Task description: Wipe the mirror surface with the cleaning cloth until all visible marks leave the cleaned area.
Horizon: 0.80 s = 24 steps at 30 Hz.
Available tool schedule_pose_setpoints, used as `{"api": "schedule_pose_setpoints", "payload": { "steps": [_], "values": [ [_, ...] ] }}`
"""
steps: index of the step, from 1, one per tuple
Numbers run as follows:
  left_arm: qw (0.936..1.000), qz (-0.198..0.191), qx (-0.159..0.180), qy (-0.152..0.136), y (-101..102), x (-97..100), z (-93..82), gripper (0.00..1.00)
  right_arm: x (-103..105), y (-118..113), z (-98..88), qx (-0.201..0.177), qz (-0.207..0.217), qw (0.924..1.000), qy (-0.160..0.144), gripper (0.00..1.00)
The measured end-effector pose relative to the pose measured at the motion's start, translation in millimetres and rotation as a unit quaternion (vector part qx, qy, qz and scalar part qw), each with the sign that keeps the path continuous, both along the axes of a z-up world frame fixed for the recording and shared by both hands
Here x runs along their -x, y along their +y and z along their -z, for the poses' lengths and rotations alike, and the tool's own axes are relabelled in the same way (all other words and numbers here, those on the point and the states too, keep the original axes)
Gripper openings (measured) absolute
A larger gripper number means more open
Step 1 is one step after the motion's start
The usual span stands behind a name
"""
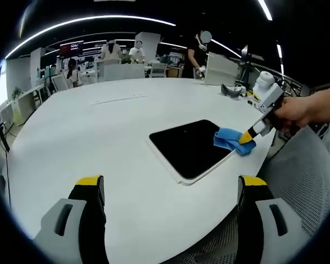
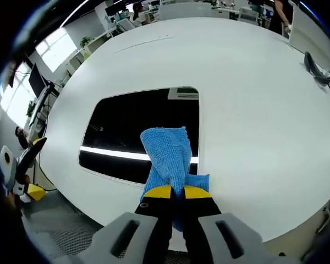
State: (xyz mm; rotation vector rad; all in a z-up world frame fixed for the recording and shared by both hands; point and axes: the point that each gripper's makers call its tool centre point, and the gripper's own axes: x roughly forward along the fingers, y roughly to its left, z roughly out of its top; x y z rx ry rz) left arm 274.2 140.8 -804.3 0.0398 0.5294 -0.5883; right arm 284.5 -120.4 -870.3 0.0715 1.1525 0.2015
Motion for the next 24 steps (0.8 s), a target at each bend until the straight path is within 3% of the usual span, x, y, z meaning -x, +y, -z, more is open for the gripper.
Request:
{"api": "schedule_pose_setpoints", "payload": {
  "steps": [17,24],
  "values": [
    [1.0,0.008,-0.003,0.0,-2.6,1.1,0.2,0.99,-5.3,-2.8,-0.1,0.006,0.0,1.0,-0.007,0.0],
    [0.9999,-0.014,0.009,0.004,3.8,-1.3,0.0,0.99,-15.7,-2.0,-0.2,0.01,0.0,0.9999,-0.009,0.0]
  ]
}}
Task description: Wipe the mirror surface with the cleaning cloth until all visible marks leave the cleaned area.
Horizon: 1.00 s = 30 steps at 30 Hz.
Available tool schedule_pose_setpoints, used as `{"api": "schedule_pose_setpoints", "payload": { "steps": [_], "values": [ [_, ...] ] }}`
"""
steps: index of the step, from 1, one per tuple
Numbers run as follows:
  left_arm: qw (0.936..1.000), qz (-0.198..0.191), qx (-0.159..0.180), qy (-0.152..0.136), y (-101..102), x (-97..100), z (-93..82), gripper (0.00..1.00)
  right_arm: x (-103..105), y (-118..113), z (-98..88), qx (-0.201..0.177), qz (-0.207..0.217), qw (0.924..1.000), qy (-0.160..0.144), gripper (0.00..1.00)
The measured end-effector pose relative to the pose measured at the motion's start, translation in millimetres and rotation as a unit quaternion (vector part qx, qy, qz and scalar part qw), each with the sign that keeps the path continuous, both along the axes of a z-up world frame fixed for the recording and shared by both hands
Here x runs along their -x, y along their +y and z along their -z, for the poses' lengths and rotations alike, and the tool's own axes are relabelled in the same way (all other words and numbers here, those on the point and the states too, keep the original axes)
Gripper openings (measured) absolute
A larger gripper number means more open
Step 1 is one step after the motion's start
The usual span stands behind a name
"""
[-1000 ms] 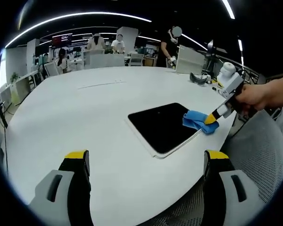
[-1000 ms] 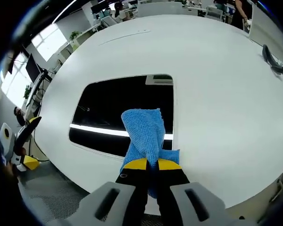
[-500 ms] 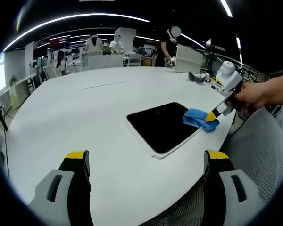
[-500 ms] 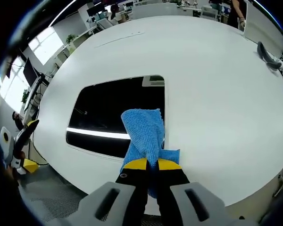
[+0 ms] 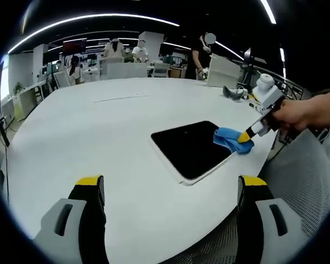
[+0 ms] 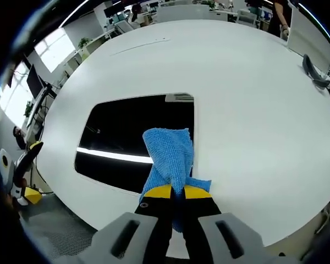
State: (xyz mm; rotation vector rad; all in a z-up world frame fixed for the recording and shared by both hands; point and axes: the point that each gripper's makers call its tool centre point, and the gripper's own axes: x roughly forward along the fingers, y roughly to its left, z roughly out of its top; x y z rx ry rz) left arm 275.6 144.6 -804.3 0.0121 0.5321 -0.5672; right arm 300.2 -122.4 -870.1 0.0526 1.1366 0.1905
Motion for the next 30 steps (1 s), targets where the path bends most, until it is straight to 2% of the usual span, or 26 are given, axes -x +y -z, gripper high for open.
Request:
{"api": "schedule_pose_setpoints", "payload": {
  "steps": [2,8,22,30],
  "values": [
    [0.9999,-0.008,0.011,0.004,0.8,-0.7,-0.3,0.99,-4.5,0.3,0.0,0.002,-0.001,1.0,-0.001,0.0],
    [1.0,-0.003,0.0,0.003,1.6,1.0,1.8,0.99,-19.4,-1.1,-0.1,0.009,-0.005,0.9999,-0.002,0.0],
    [1.0,0.008,0.0,-0.003,-2.5,1.3,-0.5,0.99,-48.7,-1.9,0.3,0.018,-0.007,0.9998,-0.001,0.0],
    [0.9998,0.017,-0.003,0.004,-4.7,4.1,2.4,0.99,-70.7,-3.8,0.0,0.022,-0.008,0.9997,-0.008,0.0]
  ]
}}
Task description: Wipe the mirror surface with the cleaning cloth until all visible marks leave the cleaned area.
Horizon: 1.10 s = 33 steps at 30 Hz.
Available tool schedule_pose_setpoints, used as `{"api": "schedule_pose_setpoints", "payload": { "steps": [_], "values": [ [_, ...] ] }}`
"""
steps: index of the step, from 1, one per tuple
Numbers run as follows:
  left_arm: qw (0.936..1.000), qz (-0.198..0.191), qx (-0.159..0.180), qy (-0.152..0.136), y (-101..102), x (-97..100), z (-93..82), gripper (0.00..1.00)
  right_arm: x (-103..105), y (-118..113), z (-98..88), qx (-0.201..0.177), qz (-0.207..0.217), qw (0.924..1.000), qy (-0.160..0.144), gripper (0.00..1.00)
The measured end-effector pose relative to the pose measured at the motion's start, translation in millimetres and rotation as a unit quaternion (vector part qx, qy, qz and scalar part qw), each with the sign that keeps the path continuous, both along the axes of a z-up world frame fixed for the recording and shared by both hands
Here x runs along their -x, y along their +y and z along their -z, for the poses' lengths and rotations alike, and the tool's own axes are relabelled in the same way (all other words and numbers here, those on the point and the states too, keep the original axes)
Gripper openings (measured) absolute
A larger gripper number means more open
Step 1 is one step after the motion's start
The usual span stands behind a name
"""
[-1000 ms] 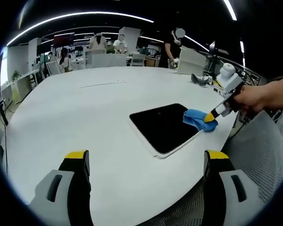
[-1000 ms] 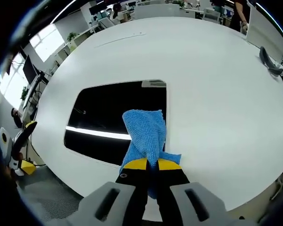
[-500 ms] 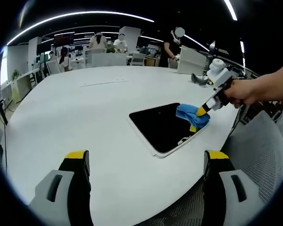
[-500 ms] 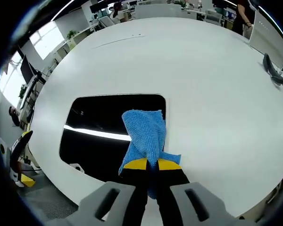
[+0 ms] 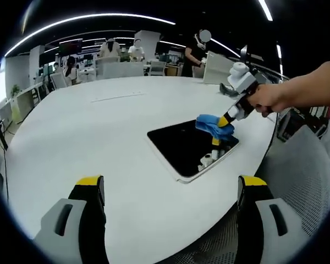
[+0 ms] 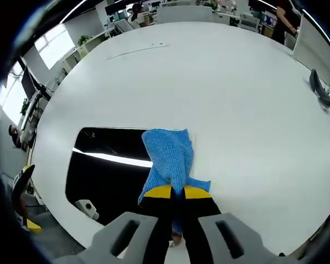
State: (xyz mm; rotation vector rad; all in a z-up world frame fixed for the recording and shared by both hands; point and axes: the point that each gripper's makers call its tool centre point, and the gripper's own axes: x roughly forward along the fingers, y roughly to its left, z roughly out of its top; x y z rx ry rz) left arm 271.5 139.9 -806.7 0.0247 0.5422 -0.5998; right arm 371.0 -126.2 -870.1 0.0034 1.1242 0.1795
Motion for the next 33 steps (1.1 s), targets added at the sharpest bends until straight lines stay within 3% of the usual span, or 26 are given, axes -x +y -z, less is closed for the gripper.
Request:
{"api": "schedule_pose_setpoints", "payload": {
  "steps": [7,22,25,33],
  "values": [
    [1.0,-0.002,-0.001,0.002,1.0,-1.1,0.7,0.99,-8.9,1.1,-1.1,0.025,-0.023,0.9994,0.0,0.0],
    [1.0,-0.007,-0.002,0.005,2.7,-3.3,3.0,0.99,-37.8,0.8,-4.0,0.033,-0.022,0.9992,-0.006,0.0],
    [1.0,-0.004,-0.003,0.004,1.7,-2.9,2.5,0.99,-42.8,1.5,-4.5,0.047,-0.053,0.9974,-0.006,0.0],
    [0.9999,0.008,-0.01,0.006,-1.7,-1.6,3.2,0.99,-49.2,0.8,-3.4,0.034,-0.033,0.9989,-0.001,0.0]
  ]
}}
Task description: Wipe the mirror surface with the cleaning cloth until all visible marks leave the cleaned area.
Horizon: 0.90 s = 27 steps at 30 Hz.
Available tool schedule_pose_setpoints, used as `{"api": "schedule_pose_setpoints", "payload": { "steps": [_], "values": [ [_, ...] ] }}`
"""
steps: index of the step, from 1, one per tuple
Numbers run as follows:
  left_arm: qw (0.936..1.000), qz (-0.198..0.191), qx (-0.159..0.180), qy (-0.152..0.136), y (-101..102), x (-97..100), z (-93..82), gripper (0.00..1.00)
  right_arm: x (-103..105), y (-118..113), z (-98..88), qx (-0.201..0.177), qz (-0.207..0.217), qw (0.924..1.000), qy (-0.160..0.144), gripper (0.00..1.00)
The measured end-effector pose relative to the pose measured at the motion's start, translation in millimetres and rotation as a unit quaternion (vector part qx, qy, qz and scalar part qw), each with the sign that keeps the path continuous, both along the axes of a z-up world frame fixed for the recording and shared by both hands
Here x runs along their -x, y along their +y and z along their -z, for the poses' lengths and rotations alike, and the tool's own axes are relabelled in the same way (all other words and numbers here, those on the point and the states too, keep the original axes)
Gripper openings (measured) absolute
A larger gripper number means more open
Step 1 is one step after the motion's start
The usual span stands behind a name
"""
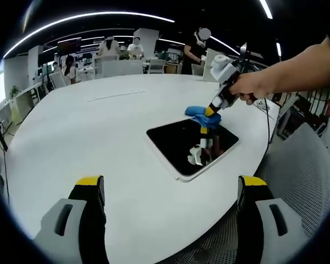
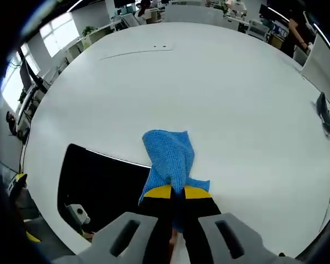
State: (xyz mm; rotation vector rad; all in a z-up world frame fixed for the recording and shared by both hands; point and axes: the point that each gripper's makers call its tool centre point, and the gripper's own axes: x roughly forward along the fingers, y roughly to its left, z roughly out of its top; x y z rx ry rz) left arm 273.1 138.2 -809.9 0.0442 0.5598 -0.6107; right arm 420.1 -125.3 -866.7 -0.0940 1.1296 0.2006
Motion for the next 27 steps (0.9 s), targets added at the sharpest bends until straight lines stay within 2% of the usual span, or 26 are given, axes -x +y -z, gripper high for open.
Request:
{"api": "schedule_pose_setpoints", "payload": {
  "steps": [9,11,15,18,27],
  "values": [
    [1.0,0.0,-0.001,0.0,2.6,2.3,0.7,0.99,1.3,-0.1,-0.2,-0.006,0.001,0.9999,-0.014,0.0],
    [1.0,0.003,0.003,-0.006,1.5,2.9,-1.3,0.99,3.4,0.3,-1.6,-0.01,0.002,0.9999,-0.012,0.0],
    [1.0,-0.003,0.0,-0.001,4.4,1.7,0.7,0.99,7.6,0.2,-8.1,-0.016,-0.004,0.9997,-0.015,0.0],
    [1.0,0.001,0.001,-0.003,0.9,1.7,-0.6,0.99,7.6,-6.8,-24.0,-0.024,0.0,0.9992,-0.032,0.0],
    [1.0,-0.002,-0.002,-0.009,1.2,-0.7,-2.2,0.99,23.4,-46.4,-45.7,-0.046,0.022,0.9982,-0.033,0.0]
  ]
}}
